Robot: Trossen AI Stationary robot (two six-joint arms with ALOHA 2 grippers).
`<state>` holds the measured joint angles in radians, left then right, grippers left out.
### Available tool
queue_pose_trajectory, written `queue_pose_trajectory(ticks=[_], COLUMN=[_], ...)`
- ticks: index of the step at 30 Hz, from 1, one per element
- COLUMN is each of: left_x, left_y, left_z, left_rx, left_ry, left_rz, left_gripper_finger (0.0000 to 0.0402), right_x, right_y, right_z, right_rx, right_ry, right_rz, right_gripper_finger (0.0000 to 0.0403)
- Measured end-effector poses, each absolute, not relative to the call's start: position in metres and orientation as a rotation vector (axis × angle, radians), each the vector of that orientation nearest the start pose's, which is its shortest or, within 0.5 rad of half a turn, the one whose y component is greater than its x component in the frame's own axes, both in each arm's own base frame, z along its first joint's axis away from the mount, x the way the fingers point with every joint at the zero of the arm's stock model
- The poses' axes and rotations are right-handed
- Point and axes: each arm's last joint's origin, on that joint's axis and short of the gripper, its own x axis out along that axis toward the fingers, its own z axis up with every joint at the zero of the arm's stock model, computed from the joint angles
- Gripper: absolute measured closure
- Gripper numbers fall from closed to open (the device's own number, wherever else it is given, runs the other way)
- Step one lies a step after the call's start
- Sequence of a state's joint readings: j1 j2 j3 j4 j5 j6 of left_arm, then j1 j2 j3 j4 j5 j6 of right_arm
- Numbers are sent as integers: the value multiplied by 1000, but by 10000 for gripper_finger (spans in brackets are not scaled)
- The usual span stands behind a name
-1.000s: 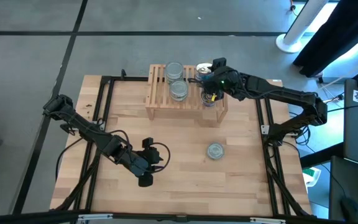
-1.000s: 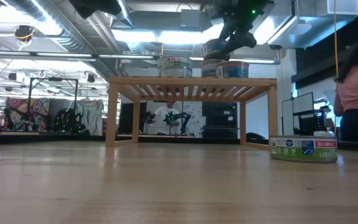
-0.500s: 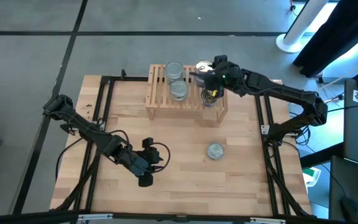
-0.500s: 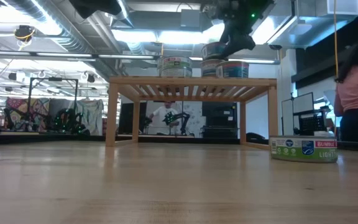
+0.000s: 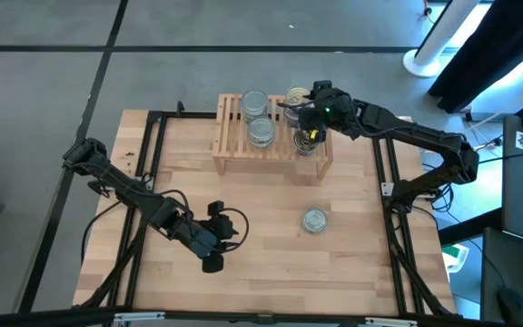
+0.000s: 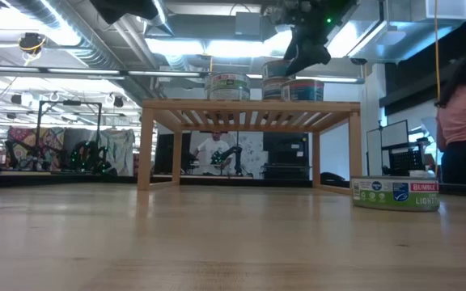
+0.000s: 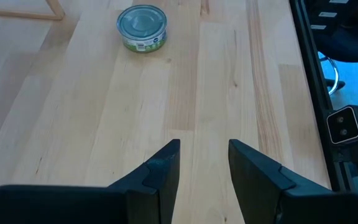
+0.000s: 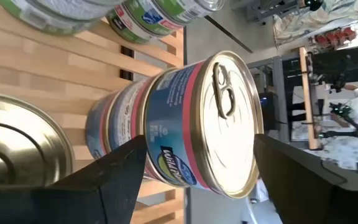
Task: Stack canned seafood by type on shelf
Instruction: Stack the blue pink tuna can on top of the blue pink tuna can on the shelf, then stack the green white tuna can on top of the green white tuna can on the shelf
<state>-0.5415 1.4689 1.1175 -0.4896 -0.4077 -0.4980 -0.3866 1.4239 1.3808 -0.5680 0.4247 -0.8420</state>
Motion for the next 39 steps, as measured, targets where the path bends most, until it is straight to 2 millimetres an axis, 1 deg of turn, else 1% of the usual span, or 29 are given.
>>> queue_pose_trajectory(ticks=[8, 13, 16, 19, 27, 30, 34, 39], left_x=[269, 269, 269, 269, 269, 269, 269, 269], left_y=[-148, -148, -148, -148, -148, -148, -148, -148], left_z=[268, 268, 268, 268, 268, 268, 268, 268], left_rx=[-89, -89, -89, -89, -89, -89, -90, -89], left_ry=[752, 752, 752, 752, 752, 752, 752, 752], left_rz=[62, 62, 62, 62, 62, 62, 62, 62], left_gripper_finger=[270, 270, 270, 270, 270, 270, 270, 270], right_x=[276, 267, 259, 249, 230, 226, 219, 213], right_y=[-124, -106, -90, -70, -21, -1, 25, 56], right_z=[362, 376, 385, 392, 402, 401, 394, 383], right_rx=[-752, -780, -809, -797, -571, -503, -348, -100], right_ry=[910, 864, 850, 831, 696, 674, 692, 781], right_rz=[-475, -501, -504, -493, -425, -370, -277, -45], right_gripper_finger=[107, 107, 107, 107, 107, 107, 107, 107])
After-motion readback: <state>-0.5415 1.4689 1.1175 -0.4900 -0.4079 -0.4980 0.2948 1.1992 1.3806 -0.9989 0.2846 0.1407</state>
